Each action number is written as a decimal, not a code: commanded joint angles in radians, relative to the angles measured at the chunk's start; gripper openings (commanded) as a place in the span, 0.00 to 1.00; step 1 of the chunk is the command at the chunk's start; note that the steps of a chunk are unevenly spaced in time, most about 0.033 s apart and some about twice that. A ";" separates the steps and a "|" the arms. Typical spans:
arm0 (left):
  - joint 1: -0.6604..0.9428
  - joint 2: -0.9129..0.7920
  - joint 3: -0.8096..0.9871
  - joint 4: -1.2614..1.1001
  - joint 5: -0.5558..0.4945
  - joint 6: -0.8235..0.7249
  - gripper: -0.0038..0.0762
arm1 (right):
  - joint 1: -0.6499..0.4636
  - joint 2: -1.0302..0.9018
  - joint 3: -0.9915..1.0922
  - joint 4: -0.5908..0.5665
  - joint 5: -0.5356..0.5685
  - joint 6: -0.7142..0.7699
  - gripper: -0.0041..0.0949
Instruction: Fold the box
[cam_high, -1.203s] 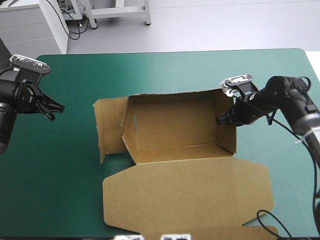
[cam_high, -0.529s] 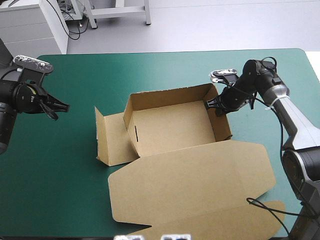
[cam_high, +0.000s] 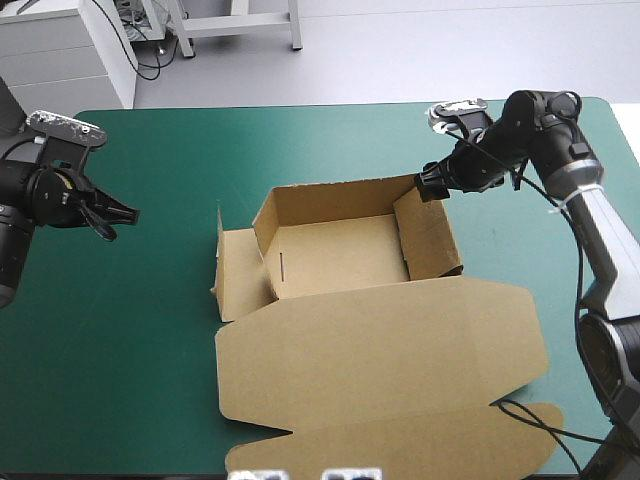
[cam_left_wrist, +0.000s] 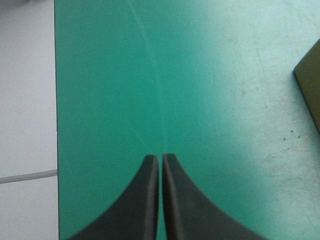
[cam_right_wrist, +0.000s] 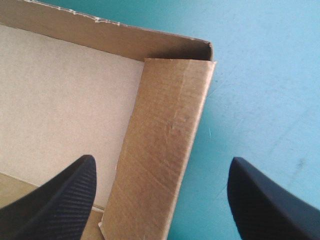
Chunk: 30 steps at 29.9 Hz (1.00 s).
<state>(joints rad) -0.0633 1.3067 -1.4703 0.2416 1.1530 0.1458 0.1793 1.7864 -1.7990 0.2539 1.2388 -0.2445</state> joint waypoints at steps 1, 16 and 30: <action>0.000 -0.029 -0.024 0.008 -0.041 -0.006 0.06 | -0.003 -0.081 -0.029 -0.028 0.009 0.017 0.73; 0.000 -0.029 -0.024 -0.018 -0.046 -0.006 0.06 | -0.003 -0.066 0.158 -0.028 0.009 0.025 0.73; 0.000 -0.029 -0.024 -0.044 -0.049 -0.006 0.06 | 0.099 0.083 0.156 -0.034 0.009 0.011 0.46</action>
<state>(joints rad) -0.0633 1.3067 -1.4703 0.1891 1.1390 0.1458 0.2597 1.9124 -1.6189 0.2214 1.2274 -0.2270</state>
